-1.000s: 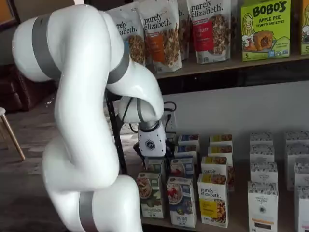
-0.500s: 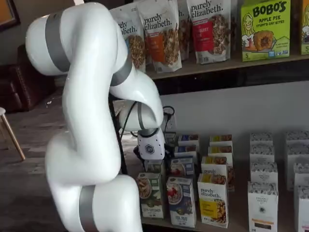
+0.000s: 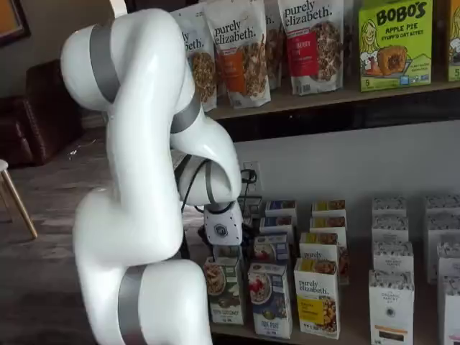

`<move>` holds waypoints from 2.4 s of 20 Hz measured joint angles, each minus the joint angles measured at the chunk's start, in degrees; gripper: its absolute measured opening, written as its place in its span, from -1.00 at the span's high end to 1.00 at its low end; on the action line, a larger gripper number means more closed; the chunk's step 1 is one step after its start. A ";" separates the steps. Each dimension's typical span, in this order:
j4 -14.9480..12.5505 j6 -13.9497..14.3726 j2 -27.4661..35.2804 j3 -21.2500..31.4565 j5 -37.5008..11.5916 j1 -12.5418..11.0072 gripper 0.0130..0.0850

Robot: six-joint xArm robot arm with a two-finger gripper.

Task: Pick up the blue and white box that is on the bottom shelf, the second box from the left

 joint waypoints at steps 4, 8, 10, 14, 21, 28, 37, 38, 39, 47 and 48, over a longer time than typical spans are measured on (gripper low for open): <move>-1.05 0.70 3.92 -3.45 0.09 -0.33 -1.00; -0.62 0.09 7.32 -6.41 0.33 -0.53 -1.00; -0.73 0.01 8.77 -7.58 0.45 -0.75 -1.00; -1.39 -0.13 11.38 -9.51 0.56 -1.54 -1.00; -1.13 -1.91 16.13 -12.35 -1.42 -3.01 -1.00; -0.37 -3.80 21.33 -16.40 -2.62 -4.14 -1.00; -2.07 -3.37 26.64 -22.67 -1.23 -5.39 -1.00; -2.44 -3.14 27.20 -23.40 -0.91 -5.52 -1.00; -2.72 -3.02 27.91 -24.22 -0.73 -5.67 -1.00; -5.91 -0.76 32.17 -29.05 -0.67 -6.49 -1.00; -6.44 -0.37 32.63 -29.62 -0.61 -6.59 -1.00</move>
